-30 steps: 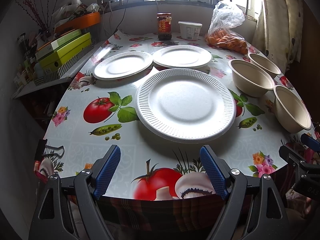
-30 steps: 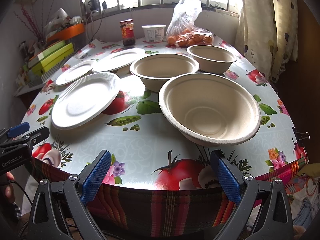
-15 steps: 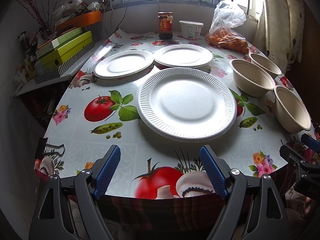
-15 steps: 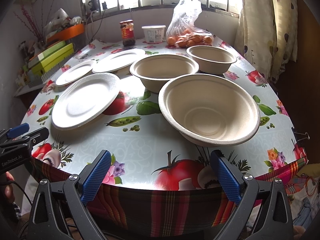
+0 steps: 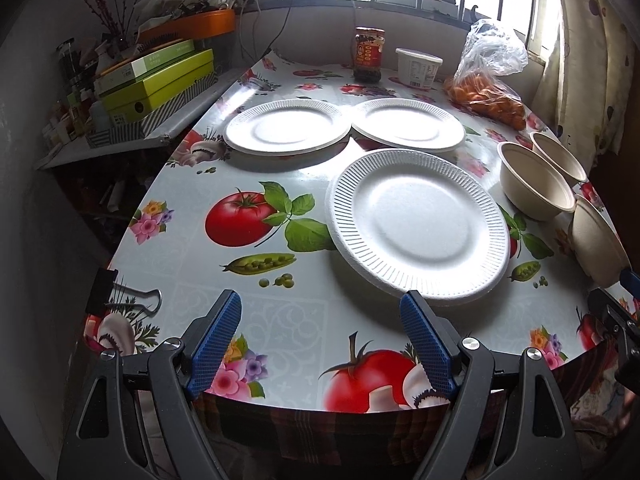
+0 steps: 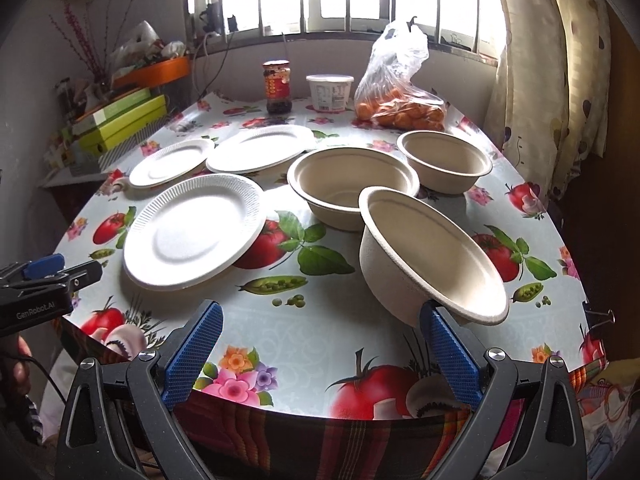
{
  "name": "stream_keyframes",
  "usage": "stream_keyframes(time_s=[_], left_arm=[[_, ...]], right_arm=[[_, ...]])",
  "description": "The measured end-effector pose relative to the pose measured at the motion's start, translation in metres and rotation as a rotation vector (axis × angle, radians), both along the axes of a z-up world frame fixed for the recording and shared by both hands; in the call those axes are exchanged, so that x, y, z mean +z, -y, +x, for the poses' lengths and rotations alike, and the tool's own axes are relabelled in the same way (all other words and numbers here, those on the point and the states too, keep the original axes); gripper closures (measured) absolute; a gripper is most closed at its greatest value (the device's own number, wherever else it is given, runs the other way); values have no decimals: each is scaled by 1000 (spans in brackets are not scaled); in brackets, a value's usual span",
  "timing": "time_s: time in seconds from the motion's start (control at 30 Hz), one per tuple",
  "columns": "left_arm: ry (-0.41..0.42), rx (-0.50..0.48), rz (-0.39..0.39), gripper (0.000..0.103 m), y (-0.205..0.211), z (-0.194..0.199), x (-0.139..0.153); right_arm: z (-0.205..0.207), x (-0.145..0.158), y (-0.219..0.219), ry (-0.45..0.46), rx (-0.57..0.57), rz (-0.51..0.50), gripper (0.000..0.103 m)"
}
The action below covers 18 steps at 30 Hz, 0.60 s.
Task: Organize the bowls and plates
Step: 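Move the right tool toward the large white paper plate's rim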
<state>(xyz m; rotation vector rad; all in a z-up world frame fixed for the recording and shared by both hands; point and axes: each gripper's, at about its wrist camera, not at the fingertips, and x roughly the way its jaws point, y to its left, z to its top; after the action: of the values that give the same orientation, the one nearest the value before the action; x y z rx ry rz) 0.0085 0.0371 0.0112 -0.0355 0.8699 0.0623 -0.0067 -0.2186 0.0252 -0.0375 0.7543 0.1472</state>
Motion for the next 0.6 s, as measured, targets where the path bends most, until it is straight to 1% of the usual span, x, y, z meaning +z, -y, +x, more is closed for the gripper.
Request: stream_keyframes(time_s=[0.2, 0.3, 0.37, 0.5, 0.6], left_arm=[[16, 5, -7, 21, -11, 10, 9], [15, 6, -13, 21, -15, 14, 10], [13, 1, -19, 21, -16, 17, 9], [-22, -17, -30, 21, -17, 27, 0], [-51, -22, -33, 21, -19, 34, -8]], right_arm=[[5, 7, -17, 1, 54, 18, 3], [2, 8, -29, 9, 87, 10, 3], [2, 7, -32, 4, 101, 22, 3], [12, 6, -35, -7, 85, 53, 3], [22, 6, -42, -7, 99, 65, 4]])
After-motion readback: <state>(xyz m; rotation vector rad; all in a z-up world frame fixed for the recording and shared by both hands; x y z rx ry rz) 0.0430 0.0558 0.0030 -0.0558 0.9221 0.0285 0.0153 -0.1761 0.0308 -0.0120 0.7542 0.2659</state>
